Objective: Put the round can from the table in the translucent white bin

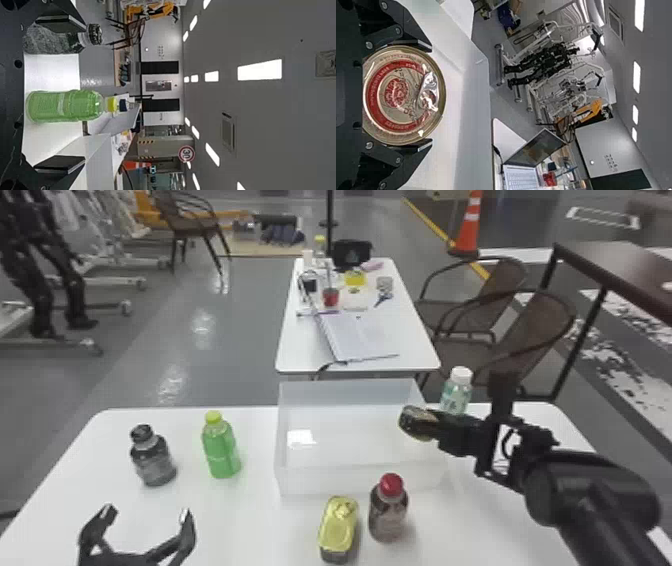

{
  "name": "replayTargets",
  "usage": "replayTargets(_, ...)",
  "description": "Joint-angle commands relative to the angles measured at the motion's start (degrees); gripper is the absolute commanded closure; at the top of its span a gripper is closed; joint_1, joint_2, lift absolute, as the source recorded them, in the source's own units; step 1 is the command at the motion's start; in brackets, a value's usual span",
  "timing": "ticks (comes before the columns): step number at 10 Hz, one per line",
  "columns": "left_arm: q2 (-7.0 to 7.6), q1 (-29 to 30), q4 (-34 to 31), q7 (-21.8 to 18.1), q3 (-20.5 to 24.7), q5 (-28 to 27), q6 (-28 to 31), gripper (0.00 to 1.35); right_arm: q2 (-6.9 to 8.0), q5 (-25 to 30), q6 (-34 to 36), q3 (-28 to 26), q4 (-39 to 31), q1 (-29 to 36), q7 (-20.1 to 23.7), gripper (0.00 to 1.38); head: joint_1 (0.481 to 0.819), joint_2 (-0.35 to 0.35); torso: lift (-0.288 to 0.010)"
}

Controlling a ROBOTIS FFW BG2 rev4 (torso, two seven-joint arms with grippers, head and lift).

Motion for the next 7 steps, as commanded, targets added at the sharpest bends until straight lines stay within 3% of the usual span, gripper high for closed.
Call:
replayTargets(1, -0.15, -0.2, 0.2, 0.0, -0.1, 0.0, 0.0, 0.13, 0.83, 0.0, -1.8, 1.2, 5.8, -2.7, 0.8, 0.75, 0.549, 0.0, -0.1)
replayTargets(4, -0.15, -0.5, 0.5, 0.0, -0.4, 0.0, 0.0, 0.14, 1.62, -0.2, -4.6, 3.7, 12.5, -6.4, 1.7, 0.73, 0.549, 0.0, -0.1)
replayTargets(7, -0.15, -0.5, 0.7, 0.0, -0.4, 0.0, 0.0, 0.14, 1.89, -0.7, -5.0, 3.7, 14.0, -6.7, 1.5, 0.36, 0.549, 0.0, -0.1)
